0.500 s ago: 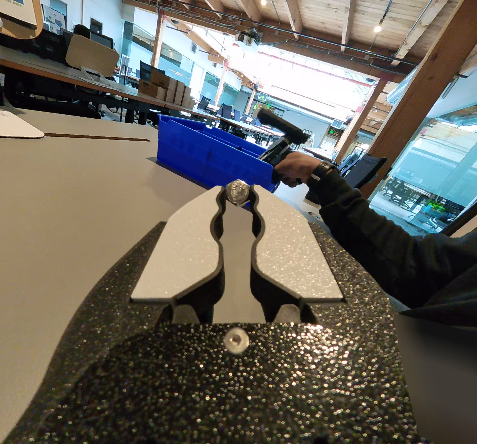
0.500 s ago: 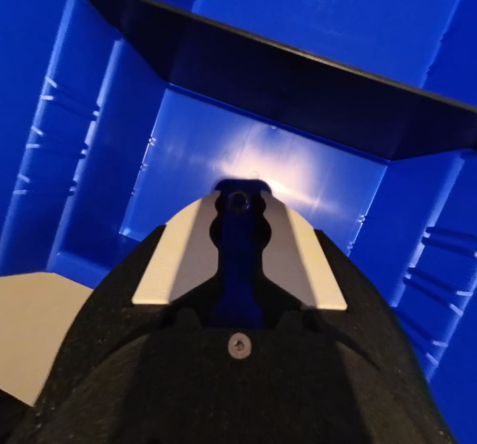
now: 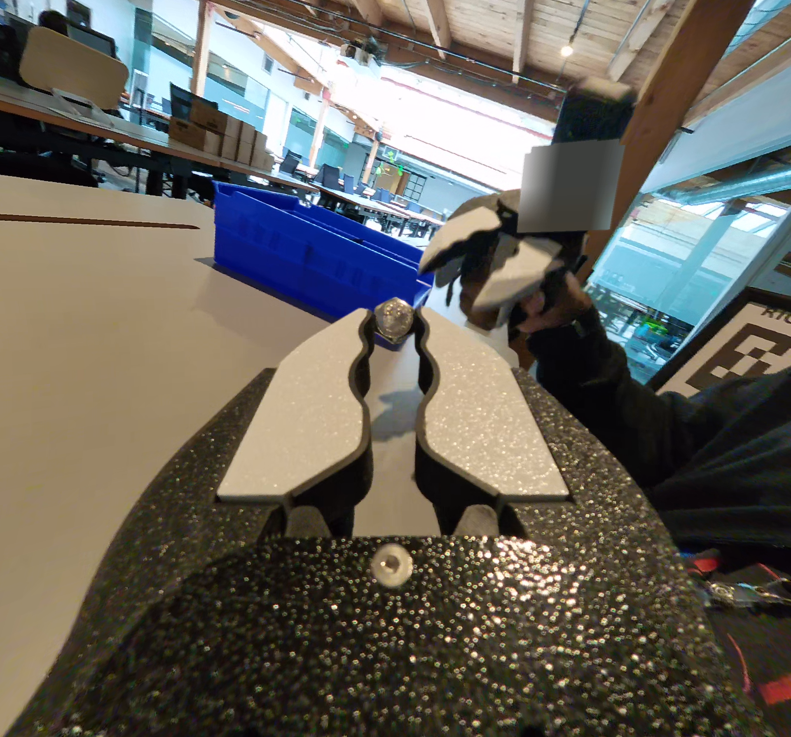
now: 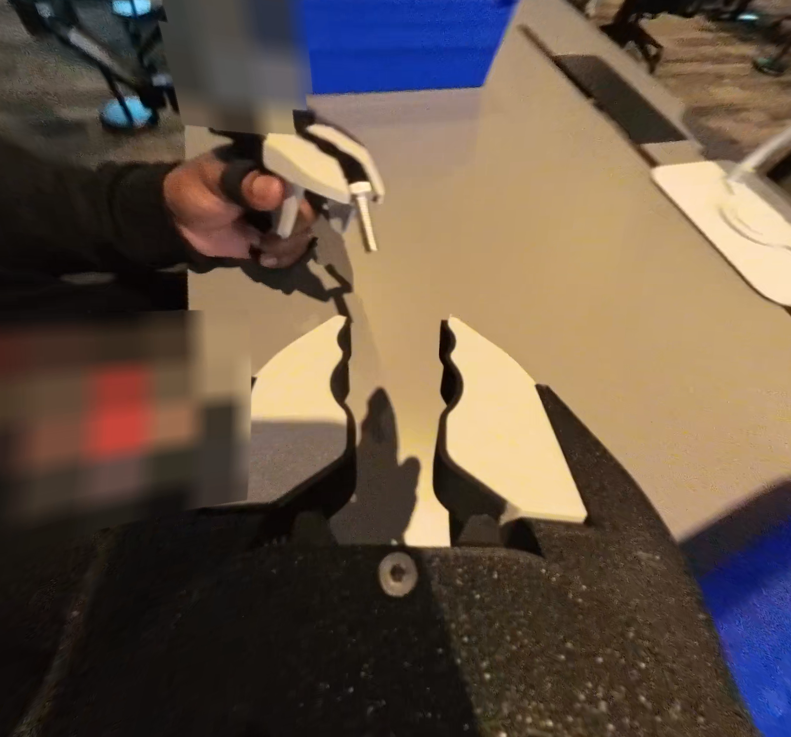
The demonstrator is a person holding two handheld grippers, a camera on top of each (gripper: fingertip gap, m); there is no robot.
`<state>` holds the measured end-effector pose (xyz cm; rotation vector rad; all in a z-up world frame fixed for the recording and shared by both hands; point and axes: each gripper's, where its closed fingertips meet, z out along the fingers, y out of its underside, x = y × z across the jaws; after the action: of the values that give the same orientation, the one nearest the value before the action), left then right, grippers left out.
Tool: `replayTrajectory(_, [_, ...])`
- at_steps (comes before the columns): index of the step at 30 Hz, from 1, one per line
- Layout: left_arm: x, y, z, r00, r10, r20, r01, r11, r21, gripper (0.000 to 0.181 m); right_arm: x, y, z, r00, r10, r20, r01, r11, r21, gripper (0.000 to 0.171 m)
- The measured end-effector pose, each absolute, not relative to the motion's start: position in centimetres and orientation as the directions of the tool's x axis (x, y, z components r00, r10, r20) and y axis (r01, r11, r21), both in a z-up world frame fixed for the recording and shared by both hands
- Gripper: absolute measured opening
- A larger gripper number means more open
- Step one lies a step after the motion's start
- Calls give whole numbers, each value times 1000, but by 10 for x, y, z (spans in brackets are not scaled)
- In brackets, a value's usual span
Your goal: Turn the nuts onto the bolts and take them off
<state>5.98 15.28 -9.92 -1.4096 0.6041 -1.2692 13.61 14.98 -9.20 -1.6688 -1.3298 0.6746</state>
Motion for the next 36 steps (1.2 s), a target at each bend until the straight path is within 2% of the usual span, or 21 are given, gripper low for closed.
replayTrajectory(3, [60, 152, -99, 293, -888, 354, 273, -277, -921, 17, 91, 144, -124, 203, 965, 164, 546, 28, -838, 40])
replayTrajectory(7, [63, 152, -103, 302, -886, 352, 246, -285, -927, 17, 73, 148, -123, 198, 966, 164, 478, 51, -877, 34])
replayTrajectory(10, [67, 152, -106, 301, -886, 354, 220, -296, -929, 17, 69, 148, -129, 189, 965, 180, 495, 65, -866, 32])
replayTrajectory(14, [70, 151, -108, 293, -889, 352, 191, -307, -933, 17, 64, 149, -132, 199, 960, 197, 495, 74, -866, 23])
replayTrajectory(16, [72, 150, -109, 280, -893, 352, 181, -311, -933, 17, 65, 151, -133, 217, 952, 218, 505, 81, -859, 10])
replayTrajectory(19, [73, 149, -109, 259, -897, 358, 173, -322, -931, 17, 67, 150, -133, 216, 950, 226, 502, 91, -860, 9])
replayTrajectory(22, [71, 148, -105, 242, -903, 355, 204, -310, -928, 21, 70, 151, -127, 240, 943, 230, 494, 85, -866, 9])
replayTrajectory(24, [61, 150, -96, 242, -904, 353, 291, -280, -915, 24, 79, 158, -118, 273, 929, 250, 501, 85, -861, 9])
replayTrajectory(28, [49, 153, -87, 193, -900, 390, 389, -295, -873, 22, 143, 206, -64, 412, 845, 342, 539, 77, -839, 10])
replayTrajectory(31, [49, 152, -86, 181, -903, 390, 389, -299, -872, 21, 239, 286, -40, 575, 747, 333, 616, -127, -777, 9])
replayTrajectory(33, [52, 150, -87, 181, -906, 382, 374, -296, -879, 20, 300, 336, -57, 663, 722, 198, 608, -365, -705, 9])
replayTrajectory(36, [56, 150, -89, 174, -909, 380, 357, -301, -884, 19, 347, 385, -96, 719, 695, -1, 553, -574, -604, 13])
